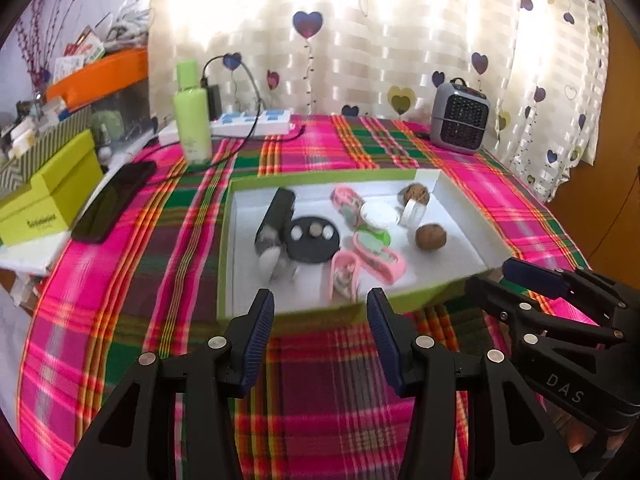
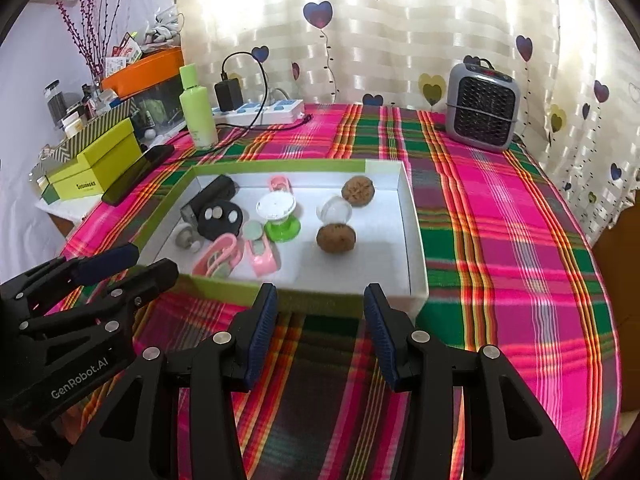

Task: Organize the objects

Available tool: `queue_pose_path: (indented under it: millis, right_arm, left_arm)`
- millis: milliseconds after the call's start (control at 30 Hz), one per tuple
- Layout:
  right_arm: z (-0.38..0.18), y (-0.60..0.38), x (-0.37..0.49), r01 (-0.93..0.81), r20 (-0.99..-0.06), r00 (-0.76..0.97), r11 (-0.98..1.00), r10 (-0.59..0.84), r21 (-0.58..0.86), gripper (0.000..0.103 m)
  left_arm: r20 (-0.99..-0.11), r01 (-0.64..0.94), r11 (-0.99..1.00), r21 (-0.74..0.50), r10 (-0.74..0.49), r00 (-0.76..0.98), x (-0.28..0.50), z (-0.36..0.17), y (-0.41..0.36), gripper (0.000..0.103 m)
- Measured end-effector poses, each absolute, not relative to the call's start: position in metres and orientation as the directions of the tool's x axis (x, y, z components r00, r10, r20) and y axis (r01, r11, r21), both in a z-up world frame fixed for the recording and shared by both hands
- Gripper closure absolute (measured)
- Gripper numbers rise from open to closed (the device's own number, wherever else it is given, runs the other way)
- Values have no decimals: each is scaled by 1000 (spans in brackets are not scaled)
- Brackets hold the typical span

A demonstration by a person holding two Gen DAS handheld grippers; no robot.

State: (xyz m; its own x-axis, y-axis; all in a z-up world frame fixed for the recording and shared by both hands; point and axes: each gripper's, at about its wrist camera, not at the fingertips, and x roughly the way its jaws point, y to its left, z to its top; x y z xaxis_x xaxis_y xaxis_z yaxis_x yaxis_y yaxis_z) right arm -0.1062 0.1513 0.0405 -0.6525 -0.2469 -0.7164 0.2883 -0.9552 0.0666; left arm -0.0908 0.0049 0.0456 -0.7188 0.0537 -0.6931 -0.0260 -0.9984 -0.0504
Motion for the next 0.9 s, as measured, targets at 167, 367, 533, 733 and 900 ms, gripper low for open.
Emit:
queue_pose_path:
  millis: [167, 367, 533, 733, 900]
  right_arm:
    - [27, 151, -98, 277, -741, -631, -959, -229, 61, 57]
    - [15, 154, -92, 250, -757, -623, -967, -197, 46, 57]
    - [10, 154, -92, 242, -777, -602, -970, -181, 39, 57]
    - [9, 153, -92, 242, -781, -602, -970, -165, 19, 52]
    - [9, 152, -92, 232, -786, -602, -973, -141, -3, 49]
  left_arm:
    - [-704, -4, -1000, -4, 5, -710, -81, 35, 3, 56]
    - [-738, 7, -1000, 7, -10, -674, -76, 19, 2, 56]
    - [-753, 22, -1000, 1, -15, -657, -75, 13, 0, 56]
    - [-774, 40, -999, -5, -22, -632, -79, 8, -2, 56]
    - [-778, 29, -1000, 3, -21, -628, -80, 8, 2, 51]
